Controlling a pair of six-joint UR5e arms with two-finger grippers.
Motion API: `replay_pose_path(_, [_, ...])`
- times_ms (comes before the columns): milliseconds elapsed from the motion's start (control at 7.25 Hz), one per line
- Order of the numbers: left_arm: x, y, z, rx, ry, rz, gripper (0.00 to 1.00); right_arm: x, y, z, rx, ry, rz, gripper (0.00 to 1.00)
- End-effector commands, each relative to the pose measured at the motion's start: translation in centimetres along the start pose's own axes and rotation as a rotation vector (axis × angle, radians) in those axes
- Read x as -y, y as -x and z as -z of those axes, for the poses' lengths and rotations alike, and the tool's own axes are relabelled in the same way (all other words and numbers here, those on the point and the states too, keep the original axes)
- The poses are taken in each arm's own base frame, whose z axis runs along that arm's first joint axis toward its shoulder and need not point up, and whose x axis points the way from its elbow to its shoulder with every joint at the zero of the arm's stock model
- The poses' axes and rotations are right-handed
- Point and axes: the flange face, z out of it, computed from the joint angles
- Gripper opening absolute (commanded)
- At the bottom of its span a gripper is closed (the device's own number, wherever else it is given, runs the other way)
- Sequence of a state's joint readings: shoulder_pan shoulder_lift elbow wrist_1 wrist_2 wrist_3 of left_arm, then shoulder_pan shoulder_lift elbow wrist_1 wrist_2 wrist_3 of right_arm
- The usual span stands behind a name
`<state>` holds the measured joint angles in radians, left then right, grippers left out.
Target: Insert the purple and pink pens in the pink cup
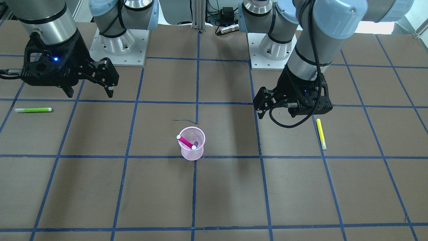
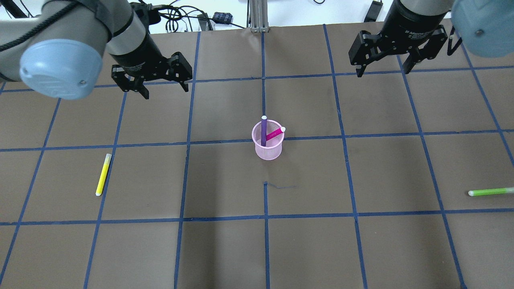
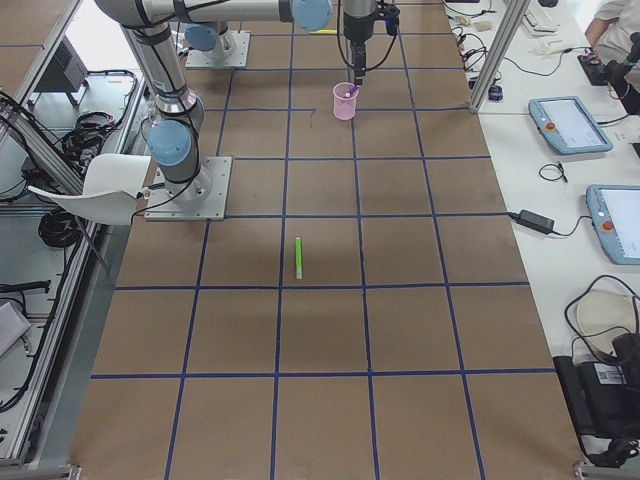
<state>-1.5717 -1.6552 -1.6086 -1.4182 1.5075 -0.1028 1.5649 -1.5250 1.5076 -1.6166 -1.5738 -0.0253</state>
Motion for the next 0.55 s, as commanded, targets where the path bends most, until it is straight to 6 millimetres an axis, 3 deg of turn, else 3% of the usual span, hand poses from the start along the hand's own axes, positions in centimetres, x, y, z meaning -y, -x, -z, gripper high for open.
replay_pose_path(0, [-3.0, 2.4, 2.0, 0.008, 0.069, -0.063, 1.0, 0.0, 0.0, 0.0, -0.002, 0.002, -0.004, 1.0])
replay_pose_path(414, [-5.9, 3.4, 4.0, 0.08, 0.111, -0.08, 1.0, 0.0, 0.0, 0.0, 0.0, 0.002, -0.004, 1.0])
